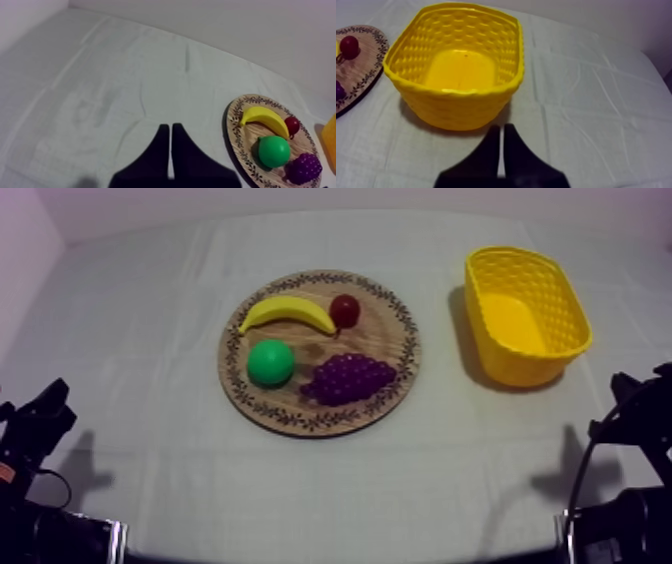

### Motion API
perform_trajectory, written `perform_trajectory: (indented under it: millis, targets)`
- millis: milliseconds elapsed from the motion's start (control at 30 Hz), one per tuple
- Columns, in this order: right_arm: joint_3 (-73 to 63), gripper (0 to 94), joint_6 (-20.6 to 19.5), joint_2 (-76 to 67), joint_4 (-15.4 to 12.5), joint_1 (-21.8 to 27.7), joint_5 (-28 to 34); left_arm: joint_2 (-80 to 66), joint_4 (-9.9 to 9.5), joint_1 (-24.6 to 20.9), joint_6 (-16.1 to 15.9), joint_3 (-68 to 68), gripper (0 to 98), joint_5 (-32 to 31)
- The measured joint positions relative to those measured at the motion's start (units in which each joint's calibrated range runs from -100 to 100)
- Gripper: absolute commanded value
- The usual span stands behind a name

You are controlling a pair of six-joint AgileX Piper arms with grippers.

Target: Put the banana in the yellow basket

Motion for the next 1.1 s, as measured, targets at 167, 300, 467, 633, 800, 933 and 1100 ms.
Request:
perform_trajectory:
  millis: [167, 300, 467, 633, 800, 933, 1100]
  targets:
    - [0.0, 0.6, 0.0, 0.0, 0.0, 0.0, 0.1, 0.0, 0.0, 0.0, 0.0, 0.0, 0.1, 0.0]
    - [0.0, 0.6, 0.0, 0.0, 0.0, 0.0, 0.1, 0.0, 0.0, 0.0, 0.0, 0.0, 0.1, 0.0]
    - [0.0, 0.5, 0.0, 0.0, 0.0, -0.2, 0.0, 0.0, 0.0, 0.0, 0.0, 0.0, 0.1, 0.0]
    - [-0.3, 3.3, -3.0, 1.2, 0.1, -2.8, -0.2, 0.0, 0.0, 0.0, 0.0, 0.0, 0.1, 0.0]
    - [-5.0, 6.0, -7.3, 8.3, 2.9, -4.0, -2.6, 0.0, 0.0, 0.0, 0.0, 0.0, 0.1, 0.0]
    - [-12.8, 6.9, -10.4, 17.8, 4.1, -2.6, -3.6, 0.0, 0.0, 0.0, 0.0, 0.0, 0.1, 0.0]
    - [-26.9, 7.2, -11.1, 32.8, 5.5, -0.7, -3.8, 0.0, 0.0, 0.0, 0.0, 0.0, 0.1, 0.0]
